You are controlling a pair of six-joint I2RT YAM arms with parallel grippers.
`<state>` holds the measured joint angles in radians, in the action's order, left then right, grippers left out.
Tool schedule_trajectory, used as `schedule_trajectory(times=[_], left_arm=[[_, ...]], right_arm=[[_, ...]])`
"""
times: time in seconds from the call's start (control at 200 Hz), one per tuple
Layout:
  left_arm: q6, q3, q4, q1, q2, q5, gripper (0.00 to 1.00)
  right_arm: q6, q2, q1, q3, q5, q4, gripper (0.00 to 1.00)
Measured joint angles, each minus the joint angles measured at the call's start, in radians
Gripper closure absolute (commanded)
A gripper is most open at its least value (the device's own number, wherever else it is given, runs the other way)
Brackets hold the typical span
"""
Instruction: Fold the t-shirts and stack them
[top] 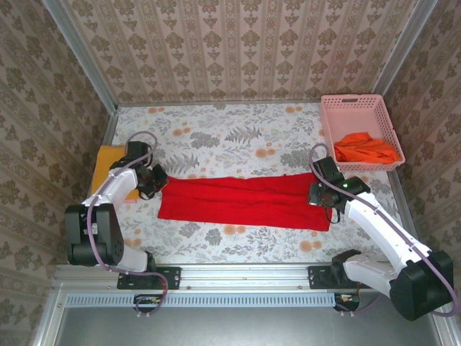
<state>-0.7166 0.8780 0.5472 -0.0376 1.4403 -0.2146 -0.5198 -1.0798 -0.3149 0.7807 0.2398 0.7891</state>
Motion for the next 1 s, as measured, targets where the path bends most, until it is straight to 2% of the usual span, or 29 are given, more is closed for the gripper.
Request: schedule_trajectory(times=[0.045,0.125,0.25,0.3,0.36,0.475,0.63,0.8,0.92,1.0], left_arm=[[0.019,-0.009,0.001,0.000,0.003,0.000,0.67],[0.043,-0.013,0.008,0.000,0.008,-0.002,0.46],[0.072,-0.013,0.030,-0.003,-0.010,-0.009,0.24],[0.064,-0.013,0.041,-0.016,-0.040,0.005,0.18],[0.065,-0.008,0.054,-0.047,-0.089,0.022,0.16],[0.056,0.033,0.043,-0.117,-0.126,0.027,0.16],[0.028,0.073,-0.021,-0.187,-0.025,0.025,0.23],[-0.001,0.066,-0.058,-0.217,0.111,0.024,0.43],[-0.020,0.010,-0.084,-0.217,0.130,0.028,0.57],[-0.023,-0.031,-0.085,-0.217,0.130,0.028,0.64]], right_arm=[[-0.009,-0.011,0.000,-0.010,-0.003,-0.005,0.53],[-0.006,-0.018,-0.008,-0.015,-0.008,-0.009,0.36],[0.006,-0.031,-0.060,-0.001,-0.003,-0.032,0.33],[0.008,-0.054,-0.088,0.018,-0.001,-0.045,0.33],[0.007,-0.102,-0.125,0.044,0.002,-0.068,0.33],[-0.008,-0.243,-0.208,0.113,0.008,-0.126,0.38],[-0.039,-0.463,-0.296,0.216,0.018,-0.177,0.46],[-0.076,-0.577,-0.316,0.241,0.020,-0.187,0.50],[-0.090,-0.617,-0.311,0.247,0.022,-0.183,0.57],[-0.099,-0.638,-0.311,0.257,0.016,-0.185,0.58]])
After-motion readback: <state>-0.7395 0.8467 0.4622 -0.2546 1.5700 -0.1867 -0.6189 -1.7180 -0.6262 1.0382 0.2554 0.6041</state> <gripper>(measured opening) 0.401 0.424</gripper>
